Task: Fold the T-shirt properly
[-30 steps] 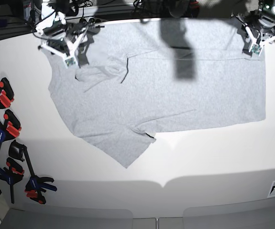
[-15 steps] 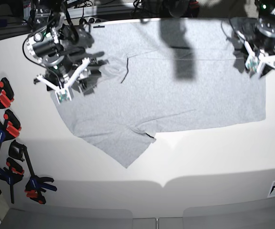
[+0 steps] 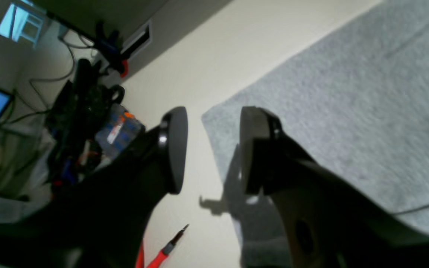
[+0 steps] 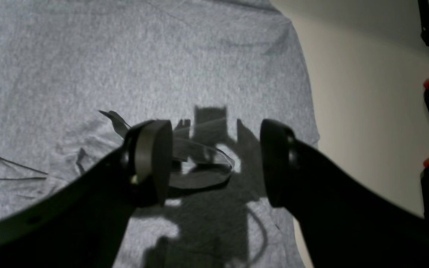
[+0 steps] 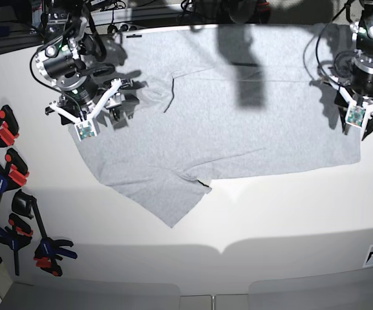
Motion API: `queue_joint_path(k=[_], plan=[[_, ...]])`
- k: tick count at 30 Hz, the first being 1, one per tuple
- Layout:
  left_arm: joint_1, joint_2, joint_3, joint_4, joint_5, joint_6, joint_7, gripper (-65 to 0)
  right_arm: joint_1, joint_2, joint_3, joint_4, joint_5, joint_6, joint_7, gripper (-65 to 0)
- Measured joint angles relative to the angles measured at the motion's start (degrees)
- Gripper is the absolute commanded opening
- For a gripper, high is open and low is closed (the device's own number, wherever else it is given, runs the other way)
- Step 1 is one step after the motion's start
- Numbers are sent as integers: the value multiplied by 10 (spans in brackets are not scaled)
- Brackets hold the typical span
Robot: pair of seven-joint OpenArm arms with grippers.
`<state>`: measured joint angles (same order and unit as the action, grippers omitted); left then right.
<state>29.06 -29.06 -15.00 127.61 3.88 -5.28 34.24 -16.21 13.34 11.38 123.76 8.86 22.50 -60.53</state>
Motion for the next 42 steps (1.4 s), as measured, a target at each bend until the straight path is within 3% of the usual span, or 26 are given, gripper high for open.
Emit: queue_joint_path(k=[5,7,9,15,24,30,35,37,42], plan=[[0,0,0,0,0,2,0,-411,0,0,0,0,0,0,0,-299],[0,0,0,0,0,2,1,-327,0,0,0,0,0,0,0,-299],[0,0,0,0,-25,3,15,-196,0,0,0,0,0,0,0,-299],[0,0,0,0,-61,4,26,-203,0,0,0,0,0,0,0,-299],[-43,0,0,0,-22,5,27,-203,0,0,0,0,0,0,1,-299],[-51,2,0,0,-24,4,27,-203,0,0,0,0,0,-41,1,-299],[-51,2,0,0,-24,4,26,-203,0,0,0,0,0,-56,1,-299],[-51,2,0,0,-24,4,26,-204,0,0,0,0,2,-56,22,-299],[-90,2,0,-6,14,2,28,-203,1,0,0,0,52,-56,135,-299]])
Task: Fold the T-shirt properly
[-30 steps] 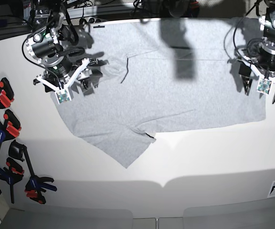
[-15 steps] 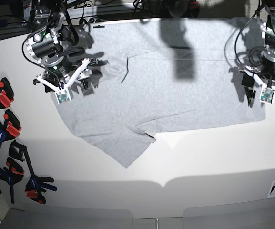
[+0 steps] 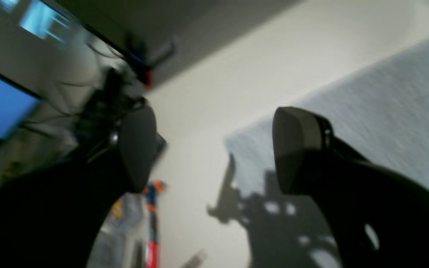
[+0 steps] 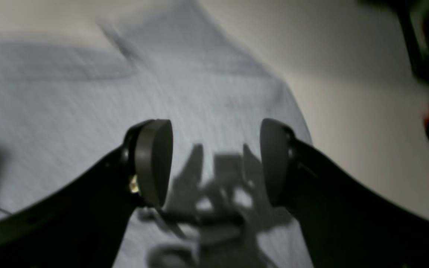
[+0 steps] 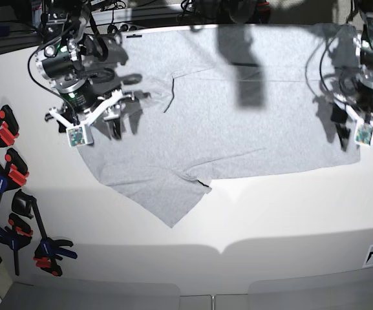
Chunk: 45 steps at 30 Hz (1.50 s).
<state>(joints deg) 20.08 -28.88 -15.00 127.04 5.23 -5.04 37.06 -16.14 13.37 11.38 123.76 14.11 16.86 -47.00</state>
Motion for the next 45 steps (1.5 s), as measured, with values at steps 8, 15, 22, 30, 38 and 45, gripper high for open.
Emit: queue_joint_path(k=[8,15,22,30,38,45], plan=[[-102,0,0,-43,-10,2,-24,-203,49,0,0,0,41,0,-7,-299],[-234,-31,2,-293,-133,-175,-19,-204,99,0,0,0,42,0,-67,-299],[-413,-74,-1,-644,-241,-253,40,-204,97,0,0,0,42,0,-70,-299],[-499,-73,0,-808,-352,-349,101,-204,96,0,0,0,47,0,-71,-299],[-499,-76,-1,-915,-247,-346,33,-204,96,0,0,0,70,0,-76,-299],[-499,-76,-1,-983,-209,-344,-83,-203,96,0,0,0,70,0,-81,-299]])
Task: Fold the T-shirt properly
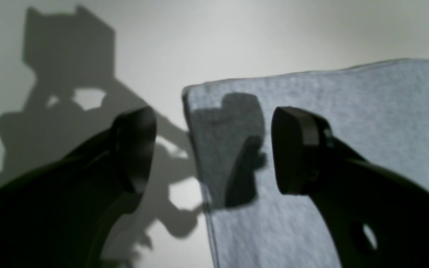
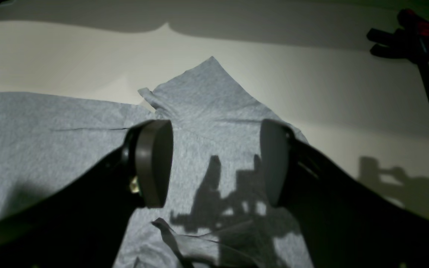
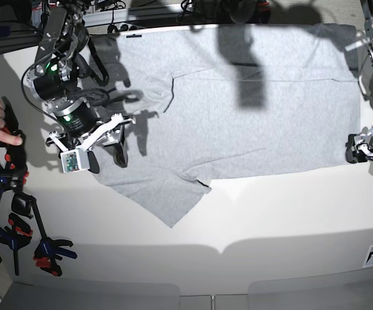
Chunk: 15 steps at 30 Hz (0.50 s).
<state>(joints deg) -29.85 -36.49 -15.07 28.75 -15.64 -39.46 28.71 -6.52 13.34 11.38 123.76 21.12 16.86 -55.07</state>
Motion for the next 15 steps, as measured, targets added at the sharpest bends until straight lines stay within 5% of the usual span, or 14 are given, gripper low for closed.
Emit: queue_joint_path(k=[3,15], plan=[[0,3,0,-18,32,77,-76,-203,0,0,0,0,0,0,-16,-299],[-7,44,-3,-45,-19,77,-47,-203,0,0,0,0,0,0,-44,-299]])
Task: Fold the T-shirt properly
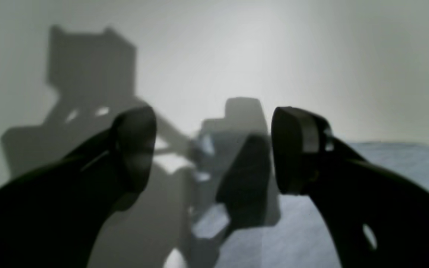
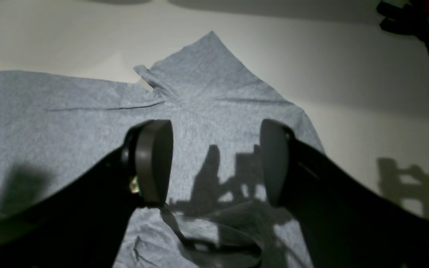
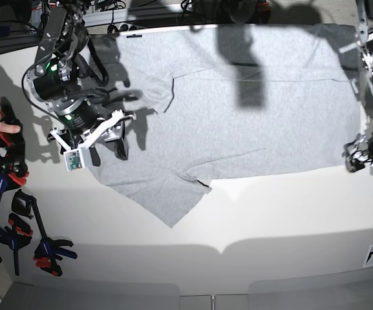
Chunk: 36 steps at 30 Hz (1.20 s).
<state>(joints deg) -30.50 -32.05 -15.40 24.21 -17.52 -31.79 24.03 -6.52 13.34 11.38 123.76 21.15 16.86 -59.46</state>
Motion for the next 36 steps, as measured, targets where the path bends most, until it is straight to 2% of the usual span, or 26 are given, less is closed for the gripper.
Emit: queue_joint_path(k=[6,10,13,18,26,32,34,36], plan=[[-3,6,0,0,-3,-9,20,-203,0,0,0,0,-1,0,0,-299],[-4,-6,0,0,-9,-15,60,-203,0,0,0,0,-1,0,0,-299],[-5,-18,0,0,-47,-15,103,-204,0,0,0,0,-1,0,0,-299],[-2,-29,0,-2,-108,-14,112,-204,0,0,0,0,-1,0,0,-299],[0,-29,0,-2,-125,-14,121,-204,0,0,0,0,-1,0,0,-299],[0,-30,0,-2,-198,-12,176,-207,0,0,0,0,-1,0,0,-299],[0,-30,0,-2,-198,-12,176,-231,0,0,0,0,-1,0,0,-299],[0,-30,0,-2,-198,-12,178,-302,0,0,0,0,-1,0,0,-299]])
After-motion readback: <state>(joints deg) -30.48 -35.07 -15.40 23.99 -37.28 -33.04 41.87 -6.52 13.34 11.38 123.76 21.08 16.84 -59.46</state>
